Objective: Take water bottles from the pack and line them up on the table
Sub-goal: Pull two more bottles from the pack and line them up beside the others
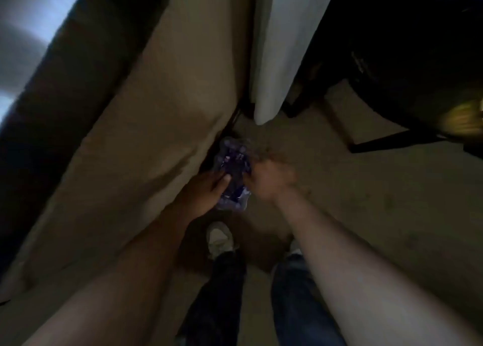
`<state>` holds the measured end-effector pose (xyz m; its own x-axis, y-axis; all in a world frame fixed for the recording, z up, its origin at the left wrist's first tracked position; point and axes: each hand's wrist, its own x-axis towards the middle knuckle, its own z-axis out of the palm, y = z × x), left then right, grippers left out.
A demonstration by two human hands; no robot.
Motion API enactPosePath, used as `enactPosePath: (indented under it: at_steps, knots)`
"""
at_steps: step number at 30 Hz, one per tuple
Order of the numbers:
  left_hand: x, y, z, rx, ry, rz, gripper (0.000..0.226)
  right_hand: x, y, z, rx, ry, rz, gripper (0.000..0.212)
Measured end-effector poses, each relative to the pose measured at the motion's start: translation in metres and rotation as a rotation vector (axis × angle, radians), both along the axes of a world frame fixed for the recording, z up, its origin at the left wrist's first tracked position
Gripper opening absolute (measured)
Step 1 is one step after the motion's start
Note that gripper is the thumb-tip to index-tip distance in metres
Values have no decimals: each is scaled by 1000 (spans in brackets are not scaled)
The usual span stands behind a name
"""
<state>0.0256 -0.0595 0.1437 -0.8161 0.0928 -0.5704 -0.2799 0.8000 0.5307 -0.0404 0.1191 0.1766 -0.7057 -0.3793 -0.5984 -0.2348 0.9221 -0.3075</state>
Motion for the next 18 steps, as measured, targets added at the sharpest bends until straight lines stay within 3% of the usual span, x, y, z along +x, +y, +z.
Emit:
enactPosePath:
  at_steps: [3,7,12,15,18]
  knots:
    - [14,3,-59,-112,8,-142,46,9,-14,-59,16,127,110,43]
    - [23,6,-126,-178,40,-243,39,21,-24,-138,-29,95,74,42]
    - [28,-7,-181,-341,69,-257,47,31,-45,-214,-201,-199,-235,29]
    - [29,-17,-188,-275,165,-222,51,31,-71,-238,-330,-333,-400,32]
    - [31,-23,-187,-225,215,-182,58,31,-89,-248,-550,-653,-710,32]
